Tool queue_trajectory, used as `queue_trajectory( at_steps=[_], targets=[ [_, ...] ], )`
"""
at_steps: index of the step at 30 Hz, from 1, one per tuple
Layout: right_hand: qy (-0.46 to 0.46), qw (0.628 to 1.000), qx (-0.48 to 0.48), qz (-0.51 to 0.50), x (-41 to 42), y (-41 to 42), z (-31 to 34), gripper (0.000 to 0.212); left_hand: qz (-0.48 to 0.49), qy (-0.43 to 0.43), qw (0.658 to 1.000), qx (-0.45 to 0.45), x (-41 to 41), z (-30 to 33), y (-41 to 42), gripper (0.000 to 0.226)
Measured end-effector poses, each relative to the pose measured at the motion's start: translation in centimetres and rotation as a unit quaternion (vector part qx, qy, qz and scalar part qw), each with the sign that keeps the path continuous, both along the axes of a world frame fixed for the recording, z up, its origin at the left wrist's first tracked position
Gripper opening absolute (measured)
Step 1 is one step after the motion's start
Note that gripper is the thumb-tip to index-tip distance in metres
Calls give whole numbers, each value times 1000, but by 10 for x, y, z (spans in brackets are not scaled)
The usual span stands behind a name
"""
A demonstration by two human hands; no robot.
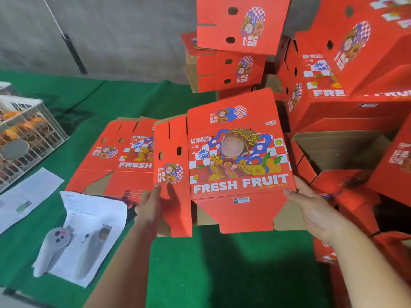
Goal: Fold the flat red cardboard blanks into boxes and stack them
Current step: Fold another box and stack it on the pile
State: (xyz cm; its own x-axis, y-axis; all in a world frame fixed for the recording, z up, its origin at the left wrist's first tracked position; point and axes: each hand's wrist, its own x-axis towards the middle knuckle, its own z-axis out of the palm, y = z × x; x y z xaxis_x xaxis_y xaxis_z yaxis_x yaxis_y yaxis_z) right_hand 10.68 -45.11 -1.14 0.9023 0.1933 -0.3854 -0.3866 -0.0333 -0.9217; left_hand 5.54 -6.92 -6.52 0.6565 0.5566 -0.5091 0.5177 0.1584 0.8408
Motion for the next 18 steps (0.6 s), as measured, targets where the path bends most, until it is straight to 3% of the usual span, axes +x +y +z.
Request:
queue_trajectory(
  at_steps=[3,7,12,15,18],
  targets=[
    [0,999,-37,-8,-1,7,0,40,14,-53,996,-74,1,3,-10,62],
    [18,998,-45,32,-15,36,-2,81,-69,-63,962,-255,7,19,-41,74],
    [-28,999,-24,-10,-26,53,-14,33,-46,-75,968,-235,3,21,-56,87],
    [-41,999,-35,-11,-33,54,-9,30,-50,-103,961,-252,-9,18,-59,95],
    [-74,995,-50,-33,-34,52,-6,30,-121,-170,953,-222,-19,25,-58,86]
  ],
)
